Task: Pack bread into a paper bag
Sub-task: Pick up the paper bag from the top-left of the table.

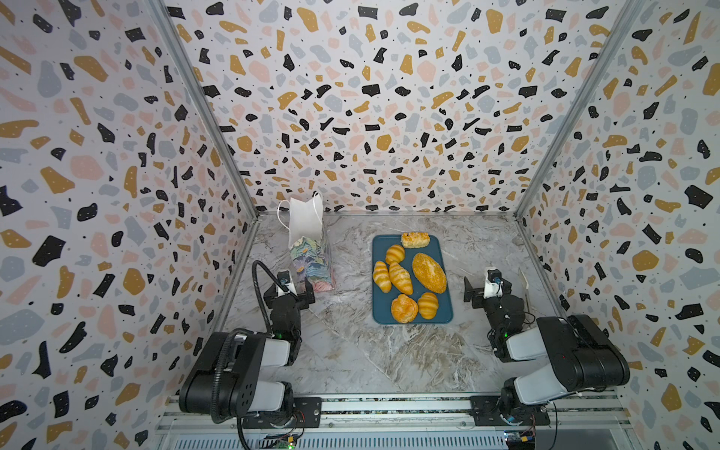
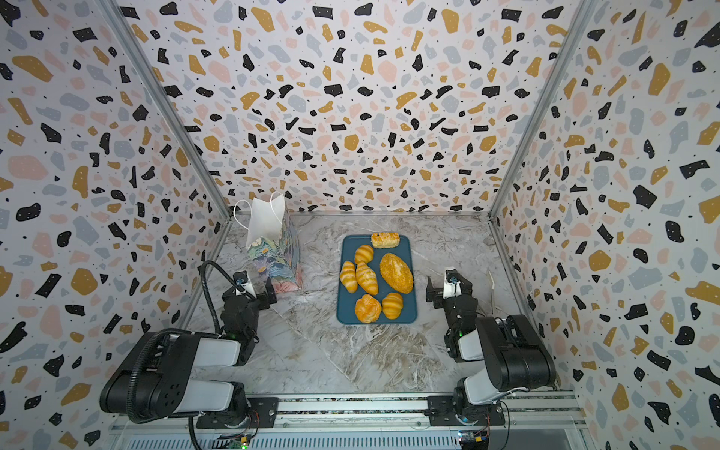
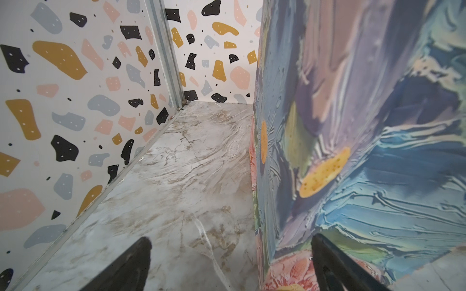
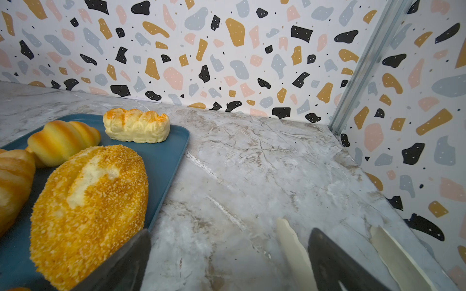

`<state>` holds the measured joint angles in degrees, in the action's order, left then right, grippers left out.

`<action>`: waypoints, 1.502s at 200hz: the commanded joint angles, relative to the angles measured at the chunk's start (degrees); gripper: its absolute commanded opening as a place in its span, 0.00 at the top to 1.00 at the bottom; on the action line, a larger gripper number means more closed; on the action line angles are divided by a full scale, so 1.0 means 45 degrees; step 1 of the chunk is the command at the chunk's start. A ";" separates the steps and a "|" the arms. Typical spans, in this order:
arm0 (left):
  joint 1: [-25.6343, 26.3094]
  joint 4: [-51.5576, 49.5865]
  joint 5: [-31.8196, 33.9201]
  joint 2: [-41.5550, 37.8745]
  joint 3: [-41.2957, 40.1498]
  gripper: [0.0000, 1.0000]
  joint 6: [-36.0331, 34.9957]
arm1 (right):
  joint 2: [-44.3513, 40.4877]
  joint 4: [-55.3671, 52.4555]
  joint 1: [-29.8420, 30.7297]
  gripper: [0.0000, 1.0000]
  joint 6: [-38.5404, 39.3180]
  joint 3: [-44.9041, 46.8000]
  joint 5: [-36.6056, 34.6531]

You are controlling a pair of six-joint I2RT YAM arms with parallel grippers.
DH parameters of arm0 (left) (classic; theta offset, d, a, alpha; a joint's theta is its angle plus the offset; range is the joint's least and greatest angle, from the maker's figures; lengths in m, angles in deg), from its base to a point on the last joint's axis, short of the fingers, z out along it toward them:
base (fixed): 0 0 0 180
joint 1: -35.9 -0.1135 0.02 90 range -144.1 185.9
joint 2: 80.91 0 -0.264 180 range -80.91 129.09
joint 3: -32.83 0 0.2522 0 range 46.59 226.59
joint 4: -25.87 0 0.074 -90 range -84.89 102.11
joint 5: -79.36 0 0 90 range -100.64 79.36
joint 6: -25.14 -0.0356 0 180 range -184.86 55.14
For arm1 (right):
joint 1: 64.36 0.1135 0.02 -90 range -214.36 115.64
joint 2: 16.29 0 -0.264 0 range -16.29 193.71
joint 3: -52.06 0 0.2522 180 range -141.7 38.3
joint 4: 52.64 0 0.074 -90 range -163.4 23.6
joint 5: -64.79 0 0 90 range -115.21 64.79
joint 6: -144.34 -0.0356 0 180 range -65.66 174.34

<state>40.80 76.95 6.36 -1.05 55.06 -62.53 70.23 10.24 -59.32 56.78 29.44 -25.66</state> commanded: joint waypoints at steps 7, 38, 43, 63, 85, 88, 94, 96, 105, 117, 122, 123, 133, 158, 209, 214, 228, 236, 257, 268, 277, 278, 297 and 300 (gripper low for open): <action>-0.0075 0.0806 -0.0026 0.0039 0.0266 0.00 -0.0146 | 0.0017 -0.0366 -0.0436 0.01 -0.0462 -0.0487 0.0300; -0.0075 0.0882 0.0027 -0.0002 0.0208 0.01 -0.0145 | -0.0006 -0.0361 -0.0324 0.01 -0.0369 -0.0472 0.0100; -0.0075 0.0884 0.0014 -0.0019 0.0189 0.00 -0.0146 | -0.0008 -0.0314 -0.0320 0.01 -0.0352 -0.0458 0.0090; -0.0075 0.1092 -0.0031 -0.0218 0.0011 0.01 -0.0146 | -0.0080 0.0488 -0.0176 0.01 -0.0355 -0.0106 -0.0239; -0.0070 0.0933 0.0412 -0.1089 -0.0299 0.00 0.0044 | -0.0459 0.0556 0.0074 0.01 -0.0174 0.0088 -0.0597; -0.0072 0.0817 0.0483 -0.1276 -0.0317 0.01 0.0085 | -0.0538 0.0460 0.0116 0.01 -0.0144 0.0079 -0.0691; -0.0074 0.0585 0.0669 -0.1596 -0.0339 0.01 0.0159 | -0.0705 0.0225 0.0209 0.01 -0.0075 0.0037 -0.0798; -0.0075 0.0482 0.0704 -0.1682 -0.0329 0.00 0.0179 | -0.0768 0.0125 0.0219 0.01 -0.0059 0.0012 -0.0813; -0.0067 -0.0016 0.0990 -0.2123 -0.0303 0.01 0.0356 | -0.1028 -0.0562 0.0307 0.01 0.0005 -0.0153 -0.0901; -0.0056 -0.0417 0.1294 -0.2622 -0.0352 0.00 0.0579 | -0.1326 -0.1241 0.0364 0.00 -0.0001 -0.0349 -0.1066; -0.0056 -0.0465 0.1410 -0.2749 -0.0410 0.00 0.0652 | -0.1403 -0.1407 0.0373 0.00 0.0018 -0.0408 -0.1101; -0.0056 -0.0484 0.1415 -0.2767 -0.0414 0.00 0.0663 | -0.1418 -0.1426 0.0369 0.00 0.0021 -0.0420 -0.1106; -0.0058 -0.0687 0.1648 -0.3062 -0.0488 0.01 0.0853 | -0.1557 -0.1521 0.0431 0.00 0.0026 -0.0460 -0.1270; -0.0060 -0.1458 0.2012 -0.3629 -0.0443 0.01 0.1335 | -0.1876 -0.2070 0.0653 0.00 0.0010 -0.0594 -0.1952; -0.0055 -0.3841 0.3058 -0.5491 -0.0012 0.01 0.3036 | -0.2276 -0.5387 0.1133 0.01 -0.0537 -0.2142 -0.3011; -0.0055 -0.4040 0.3140 -0.5741 0.0007 0.01 0.3178 | -0.2302 -0.5670 0.1191 0.01 -0.0602 -0.2285 -0.3137; -0.0055 -0.4838 0.3454 -0.6426 0.0173 0.00 0.3933 | -0.2456 -0.6308 0.1310 0.01 -0.0783 -0.2598 -0.3201; -0.0055 -0.5282 0.3541 -0.6794 0.0287 0.01 0.4220 | -0.2582 -0.6637 0.1375 0.01 -0.0895 -0.2757 -0.3085; -0.0055 -0.6687 0.3936 -0.7649 0.0776 0.00 0.5208 | -0.2847 -0.7726 0.1457 0.01 -0.1220 -0.3240 -0.2816; -0.0055 -0.7686 0.4281 -0.8006 0.1203 0.00 0.5896 | -0.2936 -0.8461 0.1457 0.01 -0.1499 -0.3558 -0.2676; -0.0055 -0.8614 0.4349 -0.8227 0.1640 0.00 0.6180 | -0.2973 -0.9027 0.1461 0.01 -0.1754 -0.3815 -0.2587; -0.0055 -0.8660 0.4349 -0.8250 0.1686 0.00 0.6191 | -0.2985 -0.9113 0.1460 0.01 -0.1763 -0.3852 -0.2572; -0.0055 -1.0288 0.4176 -0.8641 0.2644 0.01 0.6404 | -0.3059 -1.0254 0.1459 0.01 -0.2173 -0.4372 -0.2241; -0.0055 -1.0500 0.4163 -0.8687 0.2788 0.01 0.6429 | -0.3055 -1.0447 0.1459 0.01 -0.2235 -0.4463 -0.2156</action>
<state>40.80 40.14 23.45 -38.01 62.58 -37.84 58.12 -27.20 -53.01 50.48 12.98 -37.25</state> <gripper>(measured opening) 0.995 0.988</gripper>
